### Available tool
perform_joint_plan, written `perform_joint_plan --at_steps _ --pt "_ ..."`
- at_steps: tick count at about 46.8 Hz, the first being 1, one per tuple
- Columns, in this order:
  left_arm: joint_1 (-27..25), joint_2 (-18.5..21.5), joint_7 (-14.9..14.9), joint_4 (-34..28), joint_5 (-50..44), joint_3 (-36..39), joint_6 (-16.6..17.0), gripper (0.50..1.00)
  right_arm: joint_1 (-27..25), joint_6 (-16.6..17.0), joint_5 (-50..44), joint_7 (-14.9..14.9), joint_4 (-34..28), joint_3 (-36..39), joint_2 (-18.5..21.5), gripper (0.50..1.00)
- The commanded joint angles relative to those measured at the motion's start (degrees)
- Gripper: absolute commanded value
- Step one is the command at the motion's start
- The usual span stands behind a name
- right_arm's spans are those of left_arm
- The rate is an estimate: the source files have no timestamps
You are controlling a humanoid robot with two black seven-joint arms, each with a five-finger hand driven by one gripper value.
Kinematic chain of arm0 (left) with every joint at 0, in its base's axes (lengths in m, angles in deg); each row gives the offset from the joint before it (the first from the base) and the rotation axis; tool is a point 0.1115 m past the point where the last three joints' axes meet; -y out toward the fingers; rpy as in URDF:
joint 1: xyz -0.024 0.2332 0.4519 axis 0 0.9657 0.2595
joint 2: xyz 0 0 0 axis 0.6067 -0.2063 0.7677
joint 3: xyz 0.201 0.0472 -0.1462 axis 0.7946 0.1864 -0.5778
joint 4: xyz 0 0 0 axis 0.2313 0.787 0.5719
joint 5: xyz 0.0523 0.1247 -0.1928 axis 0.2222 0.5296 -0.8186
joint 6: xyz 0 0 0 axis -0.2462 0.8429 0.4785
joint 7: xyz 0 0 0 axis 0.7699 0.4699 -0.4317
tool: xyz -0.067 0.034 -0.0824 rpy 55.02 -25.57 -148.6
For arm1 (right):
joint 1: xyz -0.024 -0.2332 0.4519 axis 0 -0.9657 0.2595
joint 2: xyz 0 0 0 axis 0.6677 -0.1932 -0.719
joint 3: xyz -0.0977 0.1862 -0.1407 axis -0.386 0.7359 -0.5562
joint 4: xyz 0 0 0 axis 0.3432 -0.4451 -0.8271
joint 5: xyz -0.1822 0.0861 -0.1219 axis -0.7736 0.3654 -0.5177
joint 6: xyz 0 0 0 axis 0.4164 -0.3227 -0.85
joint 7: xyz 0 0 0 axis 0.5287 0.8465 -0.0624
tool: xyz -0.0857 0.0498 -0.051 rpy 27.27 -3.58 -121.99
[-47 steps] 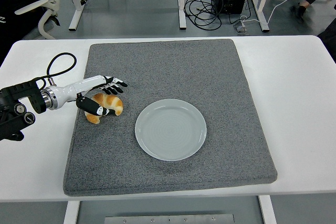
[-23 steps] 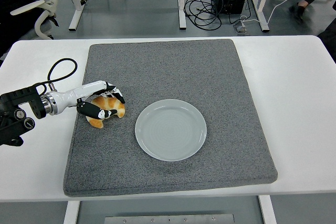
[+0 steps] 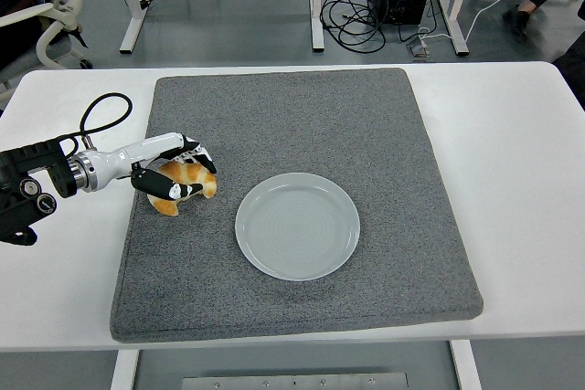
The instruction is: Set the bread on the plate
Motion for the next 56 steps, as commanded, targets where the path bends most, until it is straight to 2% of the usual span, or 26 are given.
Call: perform_joint_plan --at_steps 1,5,14,20,29,40,50,56 --pt "-0.8 0.2 0.0 0.0 -0.1 0.1 -0.3 0.500 0.0 0.0 0.0 0.0 0.0 0.0 0.0 1.000" --pt "-2.2 0.9 0.0 0.0 -0.3 0.0 -1.1 0.500 0.0 0.0 0.0 0.0 0.0 0.0 0.0 1.000" --pt "-7.1 5.7 -0.3 0.0 -3.2 -0.1 -4.4 0.500 0.0 0.0 0.0 0.0 -0.1 0.0 0.0 1.000" --pt "-9.9 8.5 -0.4 0.1 -3.7 -0.2 -5.3 0.500 0.0 0.0 0.0 0.0 -0.1 0.1 0.0 1.000" --pt "-13.4 8.8 -0.6 0.8 -3.8 -0.3 -5.4 0.500 0.0 0.0 0.0 0.0 0.0 0.1 0.0 1.000" --pt "-19.7 7.7 -3.5 1.1 -4.2 -0.5 -6.0 0.500 0.0 0.0 0.0 0.0 -0.1 0.0 0.0 1.000" --pt "-25.3 3.0 -4.1 1.1 -5.5 -0.3 -9.2 0.500 0.0 0.0 0.0 0.0 -0.1 0.0 0.0 1.000" --pt "-26.3 -0.4 -4.2 1.1 -5.5 -0.1 -9.3 0.500 0.0 0.0 0.0 0.0 -0.1 0.0 0.0 1.000"
